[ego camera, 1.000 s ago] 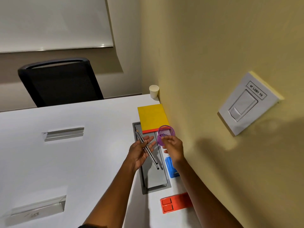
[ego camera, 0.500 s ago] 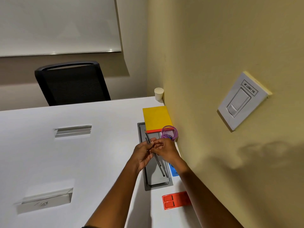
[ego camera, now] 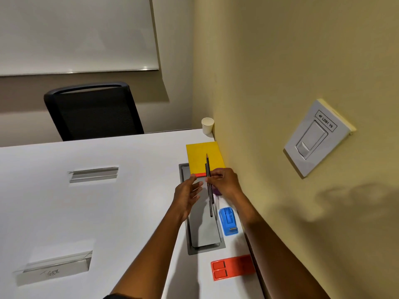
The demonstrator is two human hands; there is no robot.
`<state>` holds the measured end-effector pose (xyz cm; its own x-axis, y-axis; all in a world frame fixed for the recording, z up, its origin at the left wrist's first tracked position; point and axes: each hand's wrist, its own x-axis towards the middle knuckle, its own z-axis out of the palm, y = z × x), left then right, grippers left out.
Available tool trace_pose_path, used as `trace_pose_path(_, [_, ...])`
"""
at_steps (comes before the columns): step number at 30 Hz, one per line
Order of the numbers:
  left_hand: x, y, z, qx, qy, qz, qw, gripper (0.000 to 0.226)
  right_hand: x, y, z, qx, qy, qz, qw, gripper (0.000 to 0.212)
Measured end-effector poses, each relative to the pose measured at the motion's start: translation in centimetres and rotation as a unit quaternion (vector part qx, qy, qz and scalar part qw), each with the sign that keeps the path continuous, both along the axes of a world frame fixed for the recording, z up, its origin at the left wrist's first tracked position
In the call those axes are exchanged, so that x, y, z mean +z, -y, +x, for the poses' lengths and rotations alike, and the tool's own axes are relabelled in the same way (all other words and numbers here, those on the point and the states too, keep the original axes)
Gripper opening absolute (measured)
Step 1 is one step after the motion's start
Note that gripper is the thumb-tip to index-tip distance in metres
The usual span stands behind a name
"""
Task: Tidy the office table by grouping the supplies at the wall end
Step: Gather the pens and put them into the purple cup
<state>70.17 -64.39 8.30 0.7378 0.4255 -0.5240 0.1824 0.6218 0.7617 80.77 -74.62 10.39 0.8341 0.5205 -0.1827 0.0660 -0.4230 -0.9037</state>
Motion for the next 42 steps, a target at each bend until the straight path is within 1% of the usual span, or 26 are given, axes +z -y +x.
trace_pose_path(1, [-0.2,-0.2,-0.1,0.005,-0.021,0.039,0.999,0.046,0.3,0.0,0.7,-0.030,0.014,0.005,0.999,0.024])
trace_pose_path(3, [-0.5,-0.5,-0.4,0.004,-0.058,0.150,0.987,0.050,0.8,0.0,2.1,-0.081,0.034,0.025,0.996,0.024])
trace_pose_path(5, [-1.0,-0.8,-0.6,-0.019,-0.088,0.269,0.959,0.054,1.1,-0.1,3.3,-0.129,0.057,0.045,0.989,0.021])
trace_pose_path(7, [-1.5,-1.2,-0.9,-0.062,-0.115,0.365,0.922,0.061,1.0,-0.2,4.1,-0.160,0.089,0.053,0.982,0.018])
trace_pose_path(9, [-2.2,-1.6,-1.0,-0.115,-0.129,0.454,0.874,0.068,0.6,-0.3,4.8,-0.175,0.120,0.056,0.976,0.016])
trace_pose_path(11, [-2.9,-2.0,-0.8,-0.155,-0.153,0.520,0.826,0.074,-0.4,-0.6,5.5,-0.182,0.138,0.047,0.973,0.016])
trace_pose_path(12, [-3.1,-2.2,-0.6,-0.166,-0.165,0.538,0.810,0.075,-1.0,-0.7,5.9,-0.182,0.140,0.041,0.973,0.016])
trace_pose_path(14, [-3.4,-2.5,-0.4,-0.177,-0.178,0.559,0.791,0.076,-2.2,-1.1,6.6,-0.179,0.141,0.029,0.973,0.016])
trace_pose_path(17, [-3.9,-3.0,-0.3,-0.188,-0.185,0.569,0.779,0.077,-4.1,-1.5,7.2,-0.172,0.141,0.001,0.975,0.017])
trace_pose_path(24, [-6.2,-4.7,-0.6,-0.200,-0.217,0.554,0.779,0.075,-7.5,-2.2,7.5,-0.170,0.158,-0.054,0.971,0.020])
trace_pose_path(29, [-7.2,-5.3,-0.9,-0.211,-0.229,0.545,0.778,0.074,-9.1,-1.9,7.1,-0.167,0.151,-0.060,0.972,0.017])
trace_pose_path(34, [-7.0,-5.3,-1.5,-0.207,-0.221,0.542,0.784,0.074,-9.0,-1.4,6.5,-0.175,0.144,-0.051,0.973,0.019])
trace_pose_path(36, [-6.6,-5.2,-1.9,-0.203,-0.217,0.540,0.787,0.075,-8.8,-1.1,6.2,-0.170,0.130,-0.051,0.975,0.027])
trace_pose_path(40, [-5.4,-4.8,-3.0,-0.199,-0.208,0.543,0.788,0.075,-8.6,-0.3,5.0,-0.149,0.100,-0.041,0.983,0.058])
trace_pose_path(42, [-4.8,-4.5,-3.7,-0.198,-0.207,0.550,0.785,0.075,-8.4,0.2,3.9,-0.135,0.096,-0.028,0.986,0.067])
